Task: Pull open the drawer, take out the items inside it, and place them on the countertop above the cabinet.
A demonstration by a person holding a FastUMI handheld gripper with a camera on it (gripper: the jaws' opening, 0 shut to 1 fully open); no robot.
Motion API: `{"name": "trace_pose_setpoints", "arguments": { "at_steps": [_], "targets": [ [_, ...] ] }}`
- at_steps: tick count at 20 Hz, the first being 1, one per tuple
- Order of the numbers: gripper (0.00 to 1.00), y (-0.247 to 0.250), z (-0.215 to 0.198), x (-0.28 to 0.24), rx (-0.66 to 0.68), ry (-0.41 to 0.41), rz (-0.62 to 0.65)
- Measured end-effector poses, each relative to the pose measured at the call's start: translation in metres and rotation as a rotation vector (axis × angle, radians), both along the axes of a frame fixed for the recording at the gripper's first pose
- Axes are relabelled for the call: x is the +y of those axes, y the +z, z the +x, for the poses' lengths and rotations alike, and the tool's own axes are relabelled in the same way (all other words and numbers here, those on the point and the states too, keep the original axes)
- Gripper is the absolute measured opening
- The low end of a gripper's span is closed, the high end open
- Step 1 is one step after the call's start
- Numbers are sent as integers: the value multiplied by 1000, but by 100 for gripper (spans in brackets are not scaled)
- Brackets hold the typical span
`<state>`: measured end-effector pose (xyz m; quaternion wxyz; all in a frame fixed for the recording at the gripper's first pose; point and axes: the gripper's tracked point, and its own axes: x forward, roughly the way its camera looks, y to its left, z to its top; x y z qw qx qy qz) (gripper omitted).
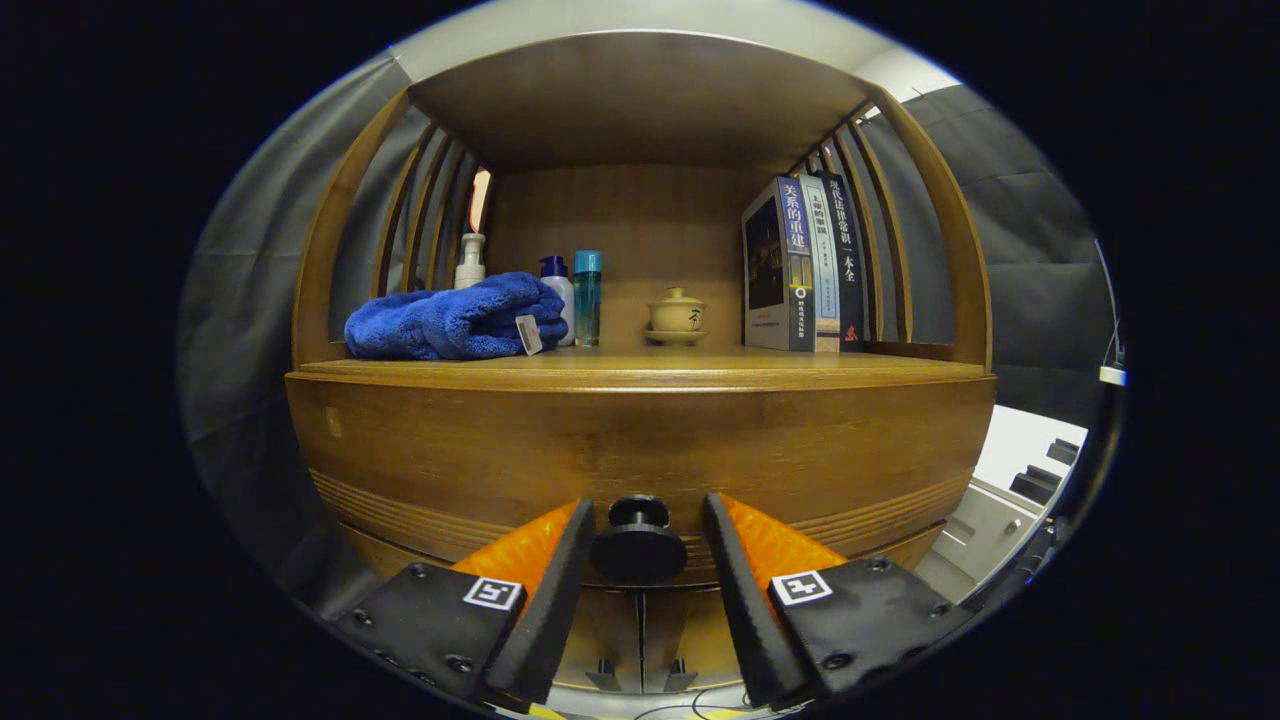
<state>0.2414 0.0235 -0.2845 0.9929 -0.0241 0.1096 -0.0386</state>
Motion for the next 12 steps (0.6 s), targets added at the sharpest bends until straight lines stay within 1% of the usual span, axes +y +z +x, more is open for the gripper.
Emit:
{"name": "trace_pose_setpoints", "arguments": {
  "at_steps": [1, 3, 5, 7, 8, 9, 12],
  "targets": [
    [70, -1, -2, 5, 7, 18, 15],
    [57, -3, -3, 4, 6, 10, 12],
    [44, -2, -1, 5, 19, 11, 47],
    [37, -2, -2, 3, 33, 16, 49],
    [38, -2, -5, 3, 38, 18, 45],
    [32, -2, -7, 4, 46, 24, 40],
    [33, 0, -22, 2, 58, 33, 34]
  ]
}}
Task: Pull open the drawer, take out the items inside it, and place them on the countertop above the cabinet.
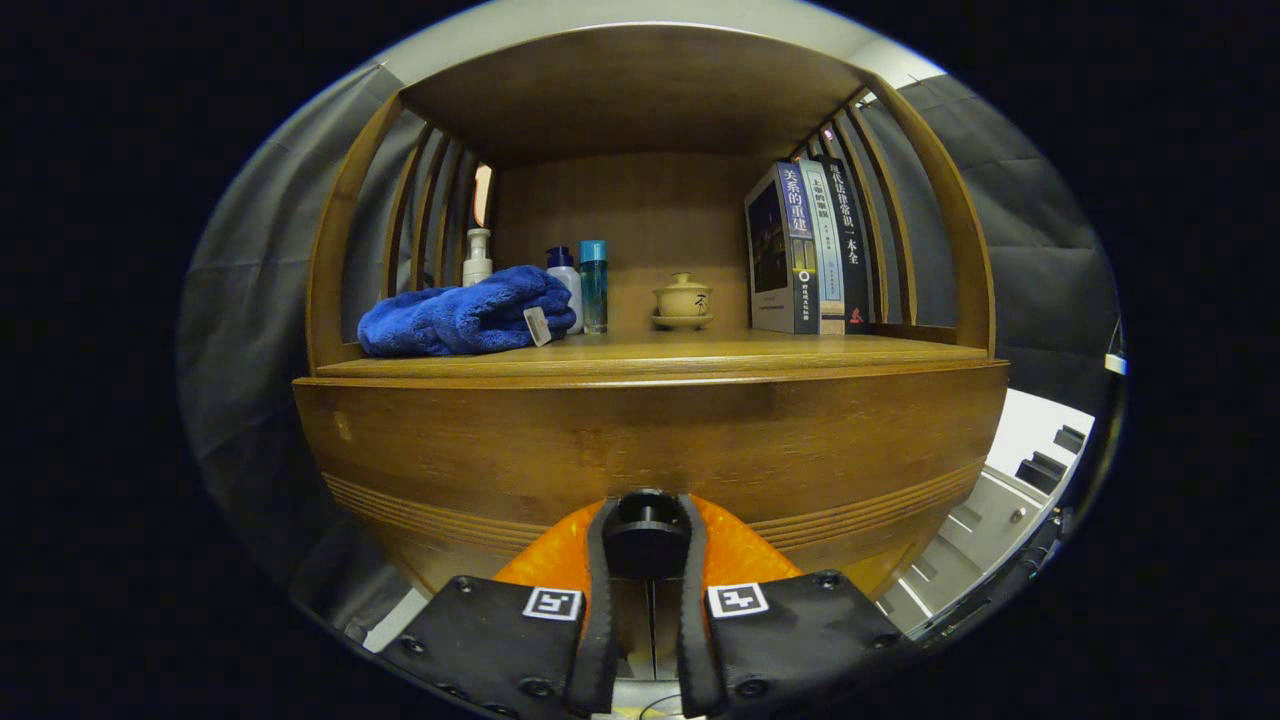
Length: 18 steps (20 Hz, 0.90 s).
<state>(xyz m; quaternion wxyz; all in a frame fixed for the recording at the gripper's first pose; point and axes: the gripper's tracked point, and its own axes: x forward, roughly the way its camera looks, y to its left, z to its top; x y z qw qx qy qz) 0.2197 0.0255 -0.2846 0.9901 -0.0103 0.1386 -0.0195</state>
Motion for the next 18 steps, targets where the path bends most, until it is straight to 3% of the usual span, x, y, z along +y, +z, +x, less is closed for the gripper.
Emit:
{"name": "trace_pose_setpoints", "arguments": {
  "at_steps": [14, 18],
  "targets": [
    [32, 13, -101, 6, 101, 4, 114],
    [32, 16, -121, 6, 96, 11, 94]
  ]
}}
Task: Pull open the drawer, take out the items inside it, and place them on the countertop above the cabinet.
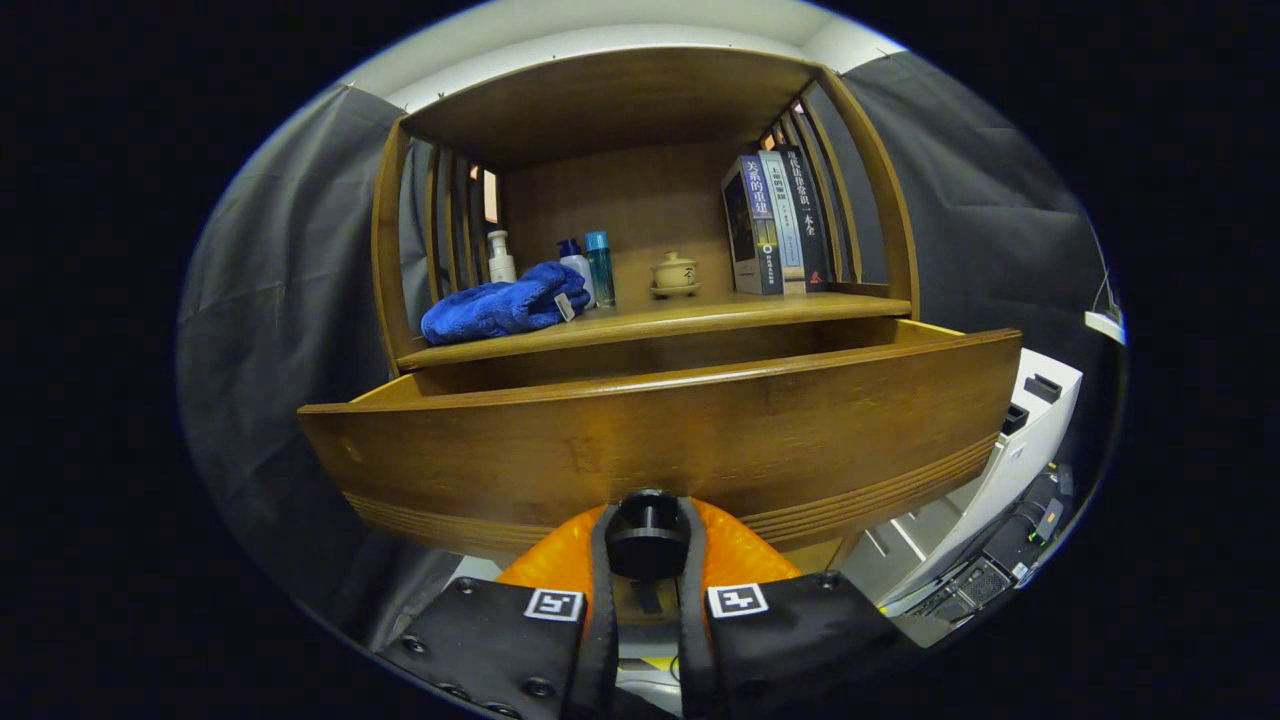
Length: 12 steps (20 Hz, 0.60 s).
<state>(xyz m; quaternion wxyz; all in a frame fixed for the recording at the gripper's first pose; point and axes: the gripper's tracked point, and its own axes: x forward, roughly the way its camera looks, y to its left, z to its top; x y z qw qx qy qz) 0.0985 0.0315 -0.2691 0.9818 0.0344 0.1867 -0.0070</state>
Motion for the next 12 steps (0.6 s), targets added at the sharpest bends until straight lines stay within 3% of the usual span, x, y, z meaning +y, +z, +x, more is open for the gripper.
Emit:
{"name": "trace_pose_setpoints", "arguments": {
  "at_steps": [12],
  "targets": [
    [32, 4, -33, 1, 1, 45, -28]
  ]
}}
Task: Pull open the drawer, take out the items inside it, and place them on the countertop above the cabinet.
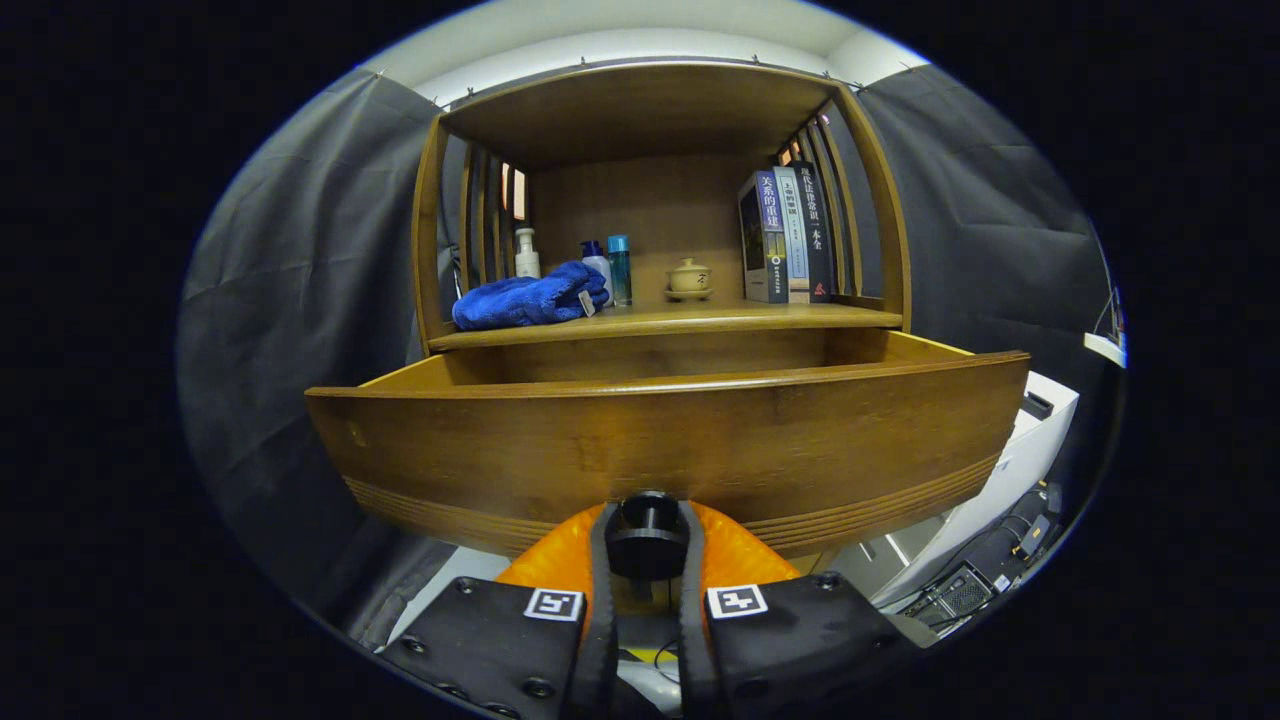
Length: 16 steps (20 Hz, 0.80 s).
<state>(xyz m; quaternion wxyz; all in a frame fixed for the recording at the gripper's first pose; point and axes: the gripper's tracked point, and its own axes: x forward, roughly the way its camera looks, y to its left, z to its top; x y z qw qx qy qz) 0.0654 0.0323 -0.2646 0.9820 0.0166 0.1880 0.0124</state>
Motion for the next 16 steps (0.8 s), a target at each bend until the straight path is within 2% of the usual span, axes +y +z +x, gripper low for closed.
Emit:
{"name": "trace_pose_setpoints", "arguments": {
  "at_steps": [11, 16],
  "targets": [
    [32, -10, -32, -1, 57, 4, 9],
    [32, -11, -33, -2, 38, -7, 6]
  ]
}}
